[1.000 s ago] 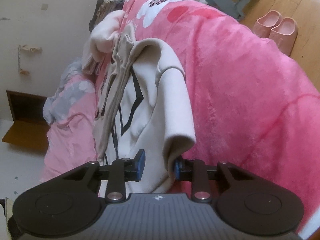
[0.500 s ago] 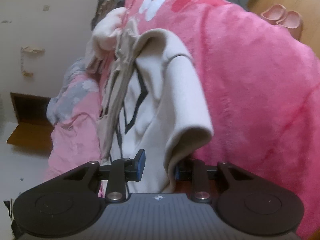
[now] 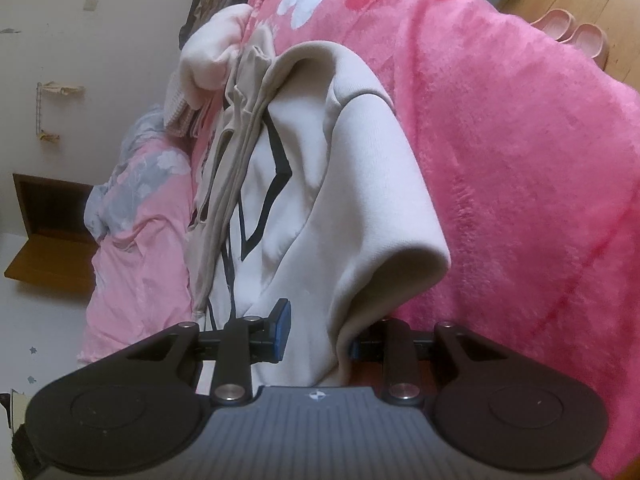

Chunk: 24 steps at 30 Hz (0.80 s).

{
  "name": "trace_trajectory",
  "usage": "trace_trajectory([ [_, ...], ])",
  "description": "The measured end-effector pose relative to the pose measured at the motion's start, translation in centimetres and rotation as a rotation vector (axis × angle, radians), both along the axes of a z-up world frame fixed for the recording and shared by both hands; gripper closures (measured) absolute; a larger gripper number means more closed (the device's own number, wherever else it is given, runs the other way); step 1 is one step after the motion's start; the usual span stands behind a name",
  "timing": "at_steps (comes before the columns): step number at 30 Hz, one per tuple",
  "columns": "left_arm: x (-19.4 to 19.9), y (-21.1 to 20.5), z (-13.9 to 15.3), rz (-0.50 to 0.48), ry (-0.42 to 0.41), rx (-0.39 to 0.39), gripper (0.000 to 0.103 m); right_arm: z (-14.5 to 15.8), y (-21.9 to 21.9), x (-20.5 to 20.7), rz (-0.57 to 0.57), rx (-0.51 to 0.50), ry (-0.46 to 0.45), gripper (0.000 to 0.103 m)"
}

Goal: Fold clothes

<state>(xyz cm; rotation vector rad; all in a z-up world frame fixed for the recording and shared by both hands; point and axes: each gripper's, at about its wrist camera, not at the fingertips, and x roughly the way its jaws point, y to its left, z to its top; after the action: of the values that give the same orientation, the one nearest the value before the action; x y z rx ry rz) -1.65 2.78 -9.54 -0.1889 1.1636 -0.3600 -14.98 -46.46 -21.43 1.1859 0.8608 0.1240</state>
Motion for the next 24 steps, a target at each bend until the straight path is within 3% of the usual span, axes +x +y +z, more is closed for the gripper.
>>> trace_trajectory([
  [11,-0.5,-1.7,0.4,-0.075,-0.056,0.117,0.083,0.1,0.5,0.3,0.003,-0.026,0.001,0.074],
  [24,-0.6,-2.1,0.5,-0.085,-0.063,0.143,0.083,-0.1,0.5,0.3,0.001,-0.021,0.000,0.074],
])
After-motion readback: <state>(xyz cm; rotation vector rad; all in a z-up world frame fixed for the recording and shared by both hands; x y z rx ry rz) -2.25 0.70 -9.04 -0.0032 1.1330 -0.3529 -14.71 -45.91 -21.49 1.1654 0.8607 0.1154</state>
